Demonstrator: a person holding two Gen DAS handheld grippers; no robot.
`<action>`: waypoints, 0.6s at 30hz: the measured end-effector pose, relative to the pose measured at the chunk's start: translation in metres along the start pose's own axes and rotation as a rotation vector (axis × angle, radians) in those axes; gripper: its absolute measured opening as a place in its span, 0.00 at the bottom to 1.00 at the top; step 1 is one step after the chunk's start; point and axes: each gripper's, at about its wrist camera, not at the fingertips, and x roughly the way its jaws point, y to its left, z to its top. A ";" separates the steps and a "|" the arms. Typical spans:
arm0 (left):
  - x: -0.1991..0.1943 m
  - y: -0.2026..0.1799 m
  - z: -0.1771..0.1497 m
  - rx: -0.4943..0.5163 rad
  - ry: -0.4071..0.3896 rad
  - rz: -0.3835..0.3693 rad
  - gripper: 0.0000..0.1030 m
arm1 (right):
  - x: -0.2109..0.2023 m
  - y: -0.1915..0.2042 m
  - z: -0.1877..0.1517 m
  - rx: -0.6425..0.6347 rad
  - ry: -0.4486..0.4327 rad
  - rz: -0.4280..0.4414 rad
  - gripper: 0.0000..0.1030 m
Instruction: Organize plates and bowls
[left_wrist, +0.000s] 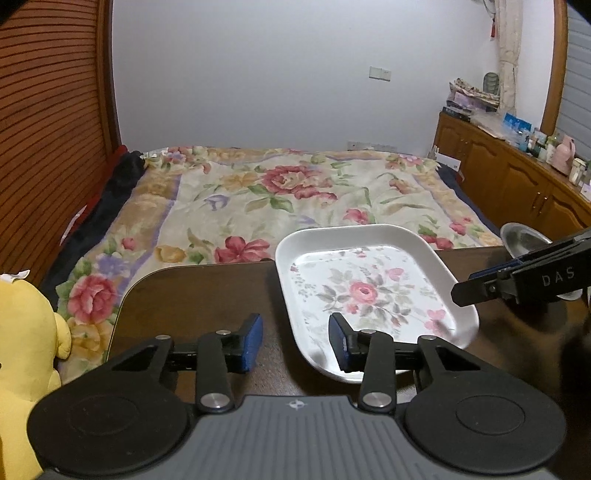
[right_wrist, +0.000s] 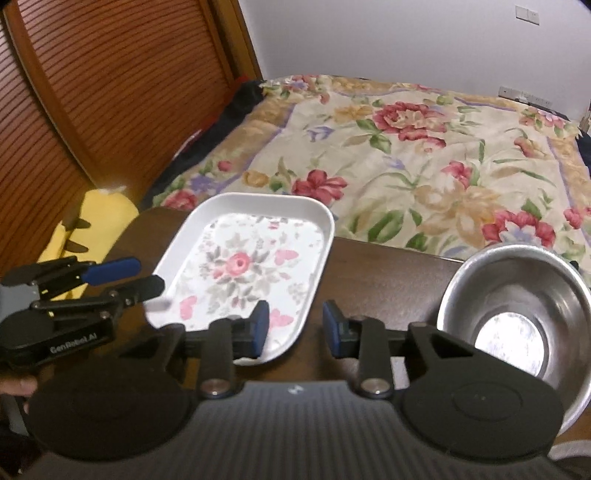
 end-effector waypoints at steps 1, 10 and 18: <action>0.002 0.001 0.001 -0.001 0.001 -0.001 0.40 | 0.001 -0.001 0.001 0.002 0.004 -0.001 0.31; 0.013 0.003 -0.002 -0.023 0.028 -0.009 0.23 | 0.013 -0.008 0.005 0.043 0.038 0.021 0.19; 0.018 0.006 -0.002 -0.045 0.040 -0.010 0.22 | 0.019 -0.008 0.005 0.041 0.044 0.025 0.10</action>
